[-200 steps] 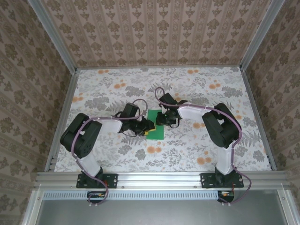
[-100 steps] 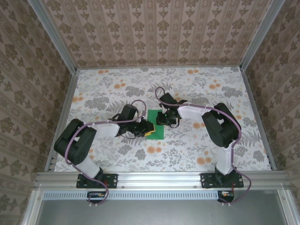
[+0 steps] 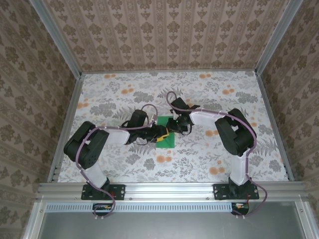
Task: Fold a paper plane with a square sheet of paper (pick it up from the middle)
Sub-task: Fold the triangle a second time at the center of the table.
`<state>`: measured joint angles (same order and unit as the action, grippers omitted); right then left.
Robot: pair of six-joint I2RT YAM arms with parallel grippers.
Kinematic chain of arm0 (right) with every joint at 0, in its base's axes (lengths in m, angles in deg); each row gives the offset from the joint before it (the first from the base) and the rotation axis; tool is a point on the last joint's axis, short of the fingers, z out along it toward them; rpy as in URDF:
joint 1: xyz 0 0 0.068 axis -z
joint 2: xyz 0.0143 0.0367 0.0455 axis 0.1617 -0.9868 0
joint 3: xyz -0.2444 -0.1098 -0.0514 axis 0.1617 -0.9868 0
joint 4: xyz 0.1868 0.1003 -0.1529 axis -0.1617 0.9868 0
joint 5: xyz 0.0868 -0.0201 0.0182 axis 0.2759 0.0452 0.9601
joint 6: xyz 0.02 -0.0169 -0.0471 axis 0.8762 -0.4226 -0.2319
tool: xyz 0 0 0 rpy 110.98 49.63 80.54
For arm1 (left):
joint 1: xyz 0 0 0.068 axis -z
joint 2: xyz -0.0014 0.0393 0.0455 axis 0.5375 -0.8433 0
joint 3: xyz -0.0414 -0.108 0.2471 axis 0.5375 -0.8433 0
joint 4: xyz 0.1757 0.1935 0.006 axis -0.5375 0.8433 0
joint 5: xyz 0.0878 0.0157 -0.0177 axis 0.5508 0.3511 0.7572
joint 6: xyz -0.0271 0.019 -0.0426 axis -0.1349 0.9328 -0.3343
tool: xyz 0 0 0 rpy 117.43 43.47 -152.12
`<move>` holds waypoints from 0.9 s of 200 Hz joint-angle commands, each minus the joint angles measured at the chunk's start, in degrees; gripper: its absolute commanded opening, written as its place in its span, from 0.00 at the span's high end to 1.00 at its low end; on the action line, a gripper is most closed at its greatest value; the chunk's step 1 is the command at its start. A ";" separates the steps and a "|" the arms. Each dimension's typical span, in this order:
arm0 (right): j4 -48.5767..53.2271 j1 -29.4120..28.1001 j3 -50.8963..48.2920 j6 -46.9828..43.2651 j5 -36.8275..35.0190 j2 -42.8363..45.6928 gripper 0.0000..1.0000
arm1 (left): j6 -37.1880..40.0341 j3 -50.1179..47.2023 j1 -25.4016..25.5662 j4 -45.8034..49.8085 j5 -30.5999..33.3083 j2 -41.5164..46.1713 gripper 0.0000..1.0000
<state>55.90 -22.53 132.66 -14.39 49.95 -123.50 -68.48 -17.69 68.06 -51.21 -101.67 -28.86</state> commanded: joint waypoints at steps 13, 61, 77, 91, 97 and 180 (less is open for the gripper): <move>1.59 1.46 -1.00 1.61 3.71 -0.14 0.70 | -1.28 1.93 -0.09 -3.63 -0.18 -1.32 0.53; 0.75 2.74 -0.55 2.11 7.90 0.75 0.66 | -1.28 2.09 -0.34 -3.88 0.17 -2.02 0.45; 0.35 2.91 -0.82 2.49 8.59 1.08 0.67 | -1.49 2.19 -0.39 -3.89 0.29 -2.46 0.50; -0.53 3.39 -1.38 3.17 9.51 1.89 0.67 | -1.56 2.19 -0.48 -3.89 0.44 -2.83 0.56; -1.08 3.65 -1.67 3.40 9.95 2.45 0.66 | -1.62 2.20 -0.48 -3.89 0.53 -2.91 0.57; -3.22 6.26 -5.97 -0.45 16.61 8.40 0.57 | -1.77 2.28 -0.75 -3.50 0.62 -4.07 0.69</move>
<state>52.30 -16.43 128.27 -11.92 63.30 -117.27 -70.04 -16.47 67.67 -54.19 -101.23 -32.27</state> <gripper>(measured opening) 0.434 0.323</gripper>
